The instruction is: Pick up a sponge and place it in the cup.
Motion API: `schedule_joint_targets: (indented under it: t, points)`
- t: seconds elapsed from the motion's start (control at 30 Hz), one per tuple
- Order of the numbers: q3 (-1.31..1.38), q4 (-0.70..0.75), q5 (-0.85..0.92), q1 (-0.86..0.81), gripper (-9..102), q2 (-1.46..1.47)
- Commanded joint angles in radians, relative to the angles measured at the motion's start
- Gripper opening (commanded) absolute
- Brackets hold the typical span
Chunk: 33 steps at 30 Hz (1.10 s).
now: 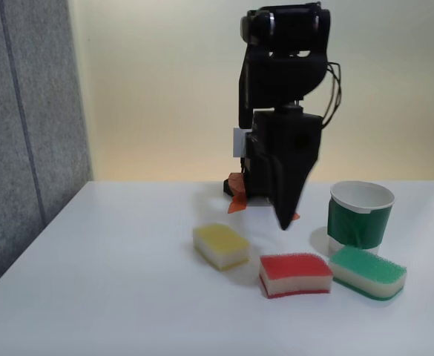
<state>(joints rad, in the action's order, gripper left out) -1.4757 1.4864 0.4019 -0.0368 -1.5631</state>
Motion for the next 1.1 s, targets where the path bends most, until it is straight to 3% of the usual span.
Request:
schedule_joint_targets:
  t: [0.0, 0.2, 0.7, 1.07]
  points:
    - [0.038, 0.011, -0.015, -0.002, 0, -0.003]
    - [0.043, 0.021, -0.075, 0.018, 0, 0.031]
    - [0.114, -0.028, -0.028, 0.032, 31, 0.109]
    - [0.155, -0.097, -0.037, 0.063, 38, 0.206]
